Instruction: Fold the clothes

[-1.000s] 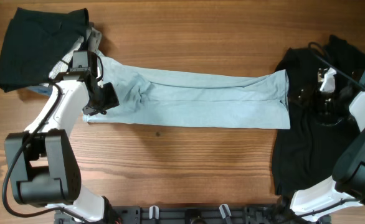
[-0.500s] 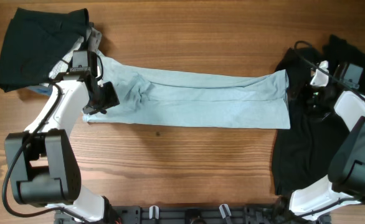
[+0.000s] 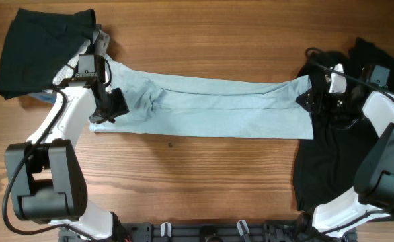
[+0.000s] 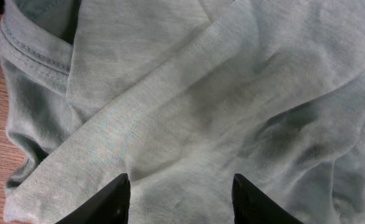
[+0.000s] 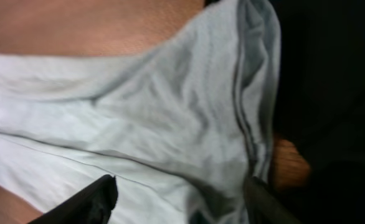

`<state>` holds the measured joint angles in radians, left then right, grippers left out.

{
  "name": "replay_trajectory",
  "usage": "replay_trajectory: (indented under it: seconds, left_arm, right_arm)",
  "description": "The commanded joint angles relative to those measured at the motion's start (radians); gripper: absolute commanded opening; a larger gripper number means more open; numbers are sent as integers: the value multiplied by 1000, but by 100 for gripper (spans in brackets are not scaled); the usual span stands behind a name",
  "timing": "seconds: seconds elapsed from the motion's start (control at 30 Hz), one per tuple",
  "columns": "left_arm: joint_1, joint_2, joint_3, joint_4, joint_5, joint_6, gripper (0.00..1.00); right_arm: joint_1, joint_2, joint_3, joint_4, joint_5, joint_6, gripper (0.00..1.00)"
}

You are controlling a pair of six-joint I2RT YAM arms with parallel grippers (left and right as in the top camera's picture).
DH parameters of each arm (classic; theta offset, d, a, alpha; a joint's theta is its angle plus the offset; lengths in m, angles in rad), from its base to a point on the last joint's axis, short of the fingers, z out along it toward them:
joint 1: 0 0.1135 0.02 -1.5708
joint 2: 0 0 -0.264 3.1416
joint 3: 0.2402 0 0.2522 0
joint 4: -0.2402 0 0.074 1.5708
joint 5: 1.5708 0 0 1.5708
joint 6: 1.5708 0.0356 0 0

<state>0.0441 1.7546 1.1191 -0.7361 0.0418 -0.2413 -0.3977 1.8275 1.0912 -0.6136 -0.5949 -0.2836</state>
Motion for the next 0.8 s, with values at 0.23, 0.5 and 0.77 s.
replay_trajectory:
  seconds: [0.23,0.5,0.77]
  left_arm:
    - [-3,11,-5,3,-6,9,52]
    - [-3,11,-5,0,-6,9,52]
    - [-3,11,-5,0,-6,9,52]
  right_arm:
    - [16,101,13,92,82,-53,74]
    - [61,145,13,130,43,-22,38]
    - [60,146,13,12,134,-66,65]
